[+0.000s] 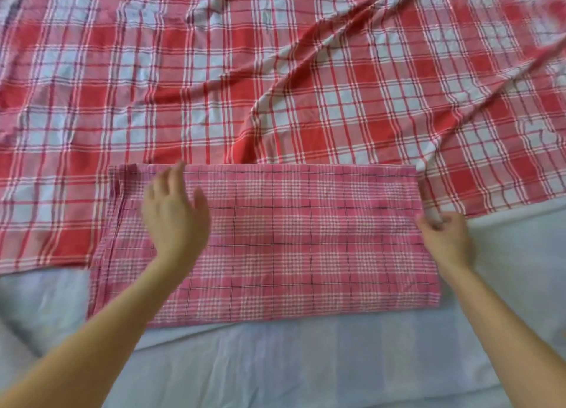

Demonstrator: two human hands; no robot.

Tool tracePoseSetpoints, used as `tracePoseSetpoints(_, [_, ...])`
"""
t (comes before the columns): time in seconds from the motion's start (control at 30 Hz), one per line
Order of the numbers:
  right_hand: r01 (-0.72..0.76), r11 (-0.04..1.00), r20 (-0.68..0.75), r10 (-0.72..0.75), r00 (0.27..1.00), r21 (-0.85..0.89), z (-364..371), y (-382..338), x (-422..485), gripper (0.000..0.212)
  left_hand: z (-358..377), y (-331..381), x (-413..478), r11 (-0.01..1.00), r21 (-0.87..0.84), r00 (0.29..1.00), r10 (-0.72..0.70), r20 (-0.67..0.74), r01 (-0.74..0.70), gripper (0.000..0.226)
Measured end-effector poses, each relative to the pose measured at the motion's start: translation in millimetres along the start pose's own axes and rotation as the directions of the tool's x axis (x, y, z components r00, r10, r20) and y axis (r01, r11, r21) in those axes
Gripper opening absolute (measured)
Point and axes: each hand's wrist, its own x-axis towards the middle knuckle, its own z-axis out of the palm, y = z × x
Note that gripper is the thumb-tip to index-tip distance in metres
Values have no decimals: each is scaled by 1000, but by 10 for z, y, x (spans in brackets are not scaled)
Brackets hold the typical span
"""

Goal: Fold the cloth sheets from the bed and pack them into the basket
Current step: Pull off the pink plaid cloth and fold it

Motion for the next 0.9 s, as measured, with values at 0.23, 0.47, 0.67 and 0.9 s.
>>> tracePoseSetpoints(0.23, [-194,924,544,-17,839,328,-262,311,-365,69,944,590,-1170,673,38,592,620,515,-738,55])
tracePoseSetpoints(0.47, [-44,916,561,-205,802,398,-520,-573,-903,93,693,435,-1062,769,-126,683,621,385,-627,49])
tracePoseSetpoints(0.67, [670,725,632,-445,635,-162,288,-1265,-1913,104,63,159,-713,671,-597,880,-188,435,439,19])
tracePoseSetpoints(0.9, [755,620,741,-401,538,-213,1172,-1079,-2184,79,156,183,-472,828,-368,836,-201,510,424,28])
